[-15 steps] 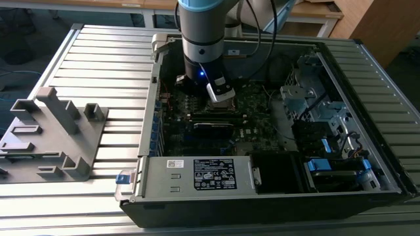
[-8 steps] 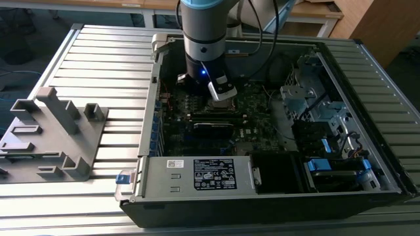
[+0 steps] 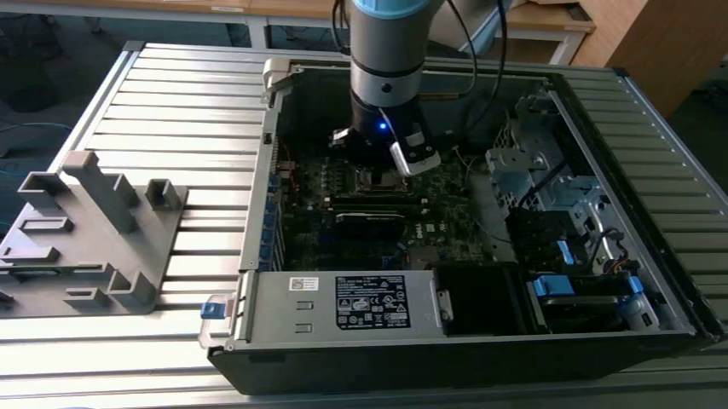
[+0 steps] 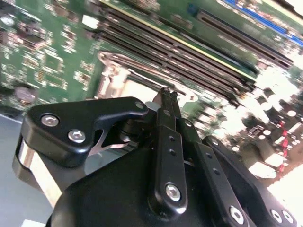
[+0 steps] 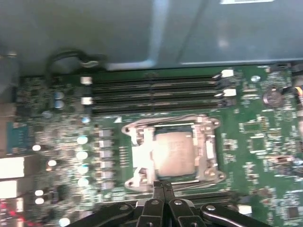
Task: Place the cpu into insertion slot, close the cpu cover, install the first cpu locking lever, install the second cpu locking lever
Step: 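Install the second cpu locking lever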
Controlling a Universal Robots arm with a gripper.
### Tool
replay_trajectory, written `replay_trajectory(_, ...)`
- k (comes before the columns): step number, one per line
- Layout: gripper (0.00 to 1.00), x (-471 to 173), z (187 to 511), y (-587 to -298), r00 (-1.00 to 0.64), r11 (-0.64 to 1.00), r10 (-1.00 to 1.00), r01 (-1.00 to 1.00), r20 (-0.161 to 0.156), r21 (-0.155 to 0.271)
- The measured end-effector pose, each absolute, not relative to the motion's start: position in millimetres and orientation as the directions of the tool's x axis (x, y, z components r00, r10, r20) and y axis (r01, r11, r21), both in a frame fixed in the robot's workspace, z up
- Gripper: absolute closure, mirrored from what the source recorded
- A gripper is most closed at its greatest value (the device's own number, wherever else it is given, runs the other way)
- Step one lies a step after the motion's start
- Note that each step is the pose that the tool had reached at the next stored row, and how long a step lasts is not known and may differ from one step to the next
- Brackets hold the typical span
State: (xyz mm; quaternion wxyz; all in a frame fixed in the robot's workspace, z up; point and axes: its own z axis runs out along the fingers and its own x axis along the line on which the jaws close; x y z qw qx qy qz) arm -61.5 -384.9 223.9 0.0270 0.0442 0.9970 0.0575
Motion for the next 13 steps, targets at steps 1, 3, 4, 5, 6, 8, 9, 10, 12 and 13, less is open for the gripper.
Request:
replay_trajectory(1,0.9,-58,224,-385,-0.995,0.99,0.091,0.085,-0.049,0.117)
replay_trajectory(3,0.9,-56,224,-383,-0.995,0.99,0.091,0.085,-0.049,0.116)
replay_trajectory(4,0.9,-56,224,-381,-0.995,0.99,0.091,0.085,-0.049,0.115)
replay_trajectory(5,0.9,-56,224,-377,-0.995,0.99,0.091,0.085,-0.049,0.112)
replay_trajectory(6,0.9,-56,224,-373,-0.995,0.991,0.091,0.085,-0.05,0.108)
replay_trajectory(8,0.9,-56,223,-367,-0.995,0.992,0.09,0.085,-0.051,0.093)
replay_trajectory(9,0.9,-55,223,-365,-0.995,0.993,0.09,0.085,-0.052,0.083)
replay_trajectory(10,0.9,-55,223,-363,-0.995,0.994,0.089,0.085,-0.053,0.069)
replay_trajectory(12,0.9,-55,223,-359,-0.995,0.995,0.087,0.085,-0.055,0.043)
replay_trajectory(13,0.9,-54,223,-357,-0.995,0.996,0.087,0.085,-0.056,0.038)
